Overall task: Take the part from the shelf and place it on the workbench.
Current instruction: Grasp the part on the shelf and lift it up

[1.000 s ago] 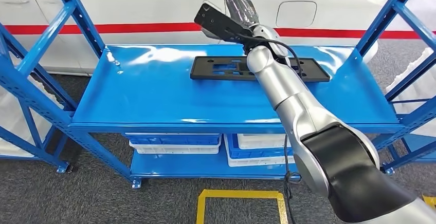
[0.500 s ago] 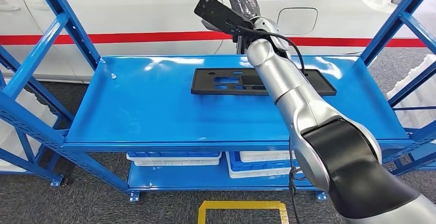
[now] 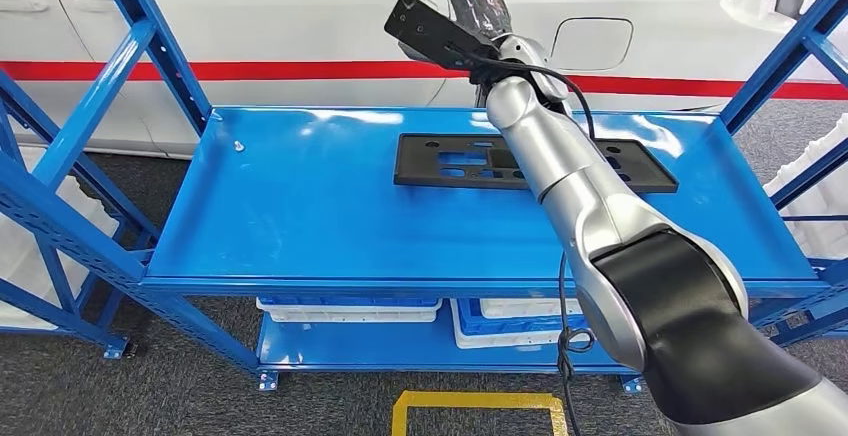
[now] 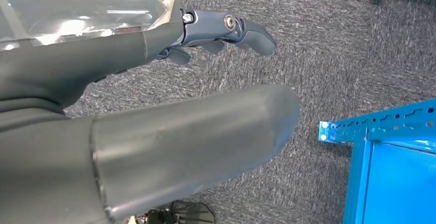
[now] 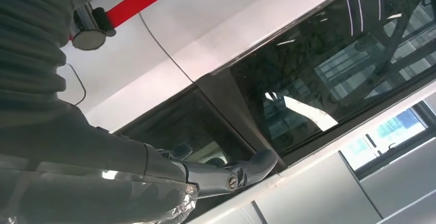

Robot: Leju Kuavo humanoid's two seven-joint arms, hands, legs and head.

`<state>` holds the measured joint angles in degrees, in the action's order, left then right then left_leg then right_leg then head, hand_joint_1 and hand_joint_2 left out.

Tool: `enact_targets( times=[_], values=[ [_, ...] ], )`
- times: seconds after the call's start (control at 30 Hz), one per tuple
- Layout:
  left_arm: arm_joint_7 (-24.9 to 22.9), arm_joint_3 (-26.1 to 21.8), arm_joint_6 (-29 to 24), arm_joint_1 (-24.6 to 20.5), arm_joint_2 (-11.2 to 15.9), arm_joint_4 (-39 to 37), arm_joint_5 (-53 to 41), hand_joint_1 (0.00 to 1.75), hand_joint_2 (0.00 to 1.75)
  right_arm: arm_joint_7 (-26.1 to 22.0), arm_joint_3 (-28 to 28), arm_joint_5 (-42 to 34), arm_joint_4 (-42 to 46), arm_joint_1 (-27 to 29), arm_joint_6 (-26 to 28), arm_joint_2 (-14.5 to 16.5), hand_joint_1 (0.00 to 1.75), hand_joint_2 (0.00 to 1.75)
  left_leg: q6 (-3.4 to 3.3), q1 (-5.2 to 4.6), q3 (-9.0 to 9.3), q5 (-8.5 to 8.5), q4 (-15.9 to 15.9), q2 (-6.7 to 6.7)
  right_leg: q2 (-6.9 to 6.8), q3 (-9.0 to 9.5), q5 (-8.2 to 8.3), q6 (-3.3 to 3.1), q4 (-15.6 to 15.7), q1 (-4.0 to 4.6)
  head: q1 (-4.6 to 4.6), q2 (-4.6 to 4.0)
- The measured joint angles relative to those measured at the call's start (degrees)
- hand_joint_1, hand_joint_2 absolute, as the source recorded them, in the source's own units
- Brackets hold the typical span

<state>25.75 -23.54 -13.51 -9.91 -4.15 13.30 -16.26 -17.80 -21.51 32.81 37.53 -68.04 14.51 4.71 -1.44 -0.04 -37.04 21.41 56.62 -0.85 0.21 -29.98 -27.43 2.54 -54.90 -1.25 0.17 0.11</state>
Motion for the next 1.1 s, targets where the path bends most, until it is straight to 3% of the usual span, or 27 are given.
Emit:
enact_targets(
  times=[0.33, 0.43, 0.7, 0.9, 1.1],
  values=[
    [-0.3, 0.3, 0.96, -0.09, -0.91, -0.14, -2.26, 0.0, 0.0, 1.15, -2.58, 4.12, -0.85, 4.78, 2.19, -3.55, 0.0, 1.75, -0.04, 0.23, 0.07, -0.07, 0.03, 0.0, -0.04, 0.39, 0.02, 0.21, -0.01, -0.01, -0.01, 0.0],
    [-0.75, 0.88, 1.39, -0.15, -1.13, -0.14, -3.64, 0.0, 0.0, 3.24, -3.29, 3.8, 3.14, 9.46, 1.86, -7.15, 0.0, 1.75, -0.05, 0.25, 0.07, -0.06, 0.05, -0.12, -0.18, 0.42, 0.0, 0.22, -0.01, -0.01, -0.01, 0.0],
    [-0.98, 1.11, 1.4, -0.18, -1.31, -0.14, -4.99, 0.0, 0.0, 8.06, -3.19, 2.31, 23.68, 22.03, -1.52, -19.17, 0.0, 1.75, -0.03, 0.18, -0.03, 0.02, 0.05, -0.14, -0.18, 0.23, -0.03, 0.25, 0.0, 0.02, -0.03, 0.0],
    [-0.97, 1.0, 0.89, 0.35, -1.31, -0.14, -4.89, 0.0, 0.0, 7.71, 2.5, -2.69, 41.48, 31.12, -3.89, -28.39, 0.0, 1.75, -0.15, 0.09, -0.08, 0.15, 0.05, -0.55, -0.56, 0.5, -0.27, 0.61, 0.01, -0.02, -0.04, 0.0],
    [-0.16, 0.42, 0.33, 0.47, -1.29, -0.14, -3.98, 0.0, 0.0, 5.43, 6.23, -5.07, 49.99, 33.6, -7.39, -31.99, 0.0, 1.75, -0.16, 0.05, -0.07, 0.15, 0.05, -0.34, -0.33, 0.56, -0.26, 0.63, 0.0, 0.03, -0.04, 0.0]
  ],
)
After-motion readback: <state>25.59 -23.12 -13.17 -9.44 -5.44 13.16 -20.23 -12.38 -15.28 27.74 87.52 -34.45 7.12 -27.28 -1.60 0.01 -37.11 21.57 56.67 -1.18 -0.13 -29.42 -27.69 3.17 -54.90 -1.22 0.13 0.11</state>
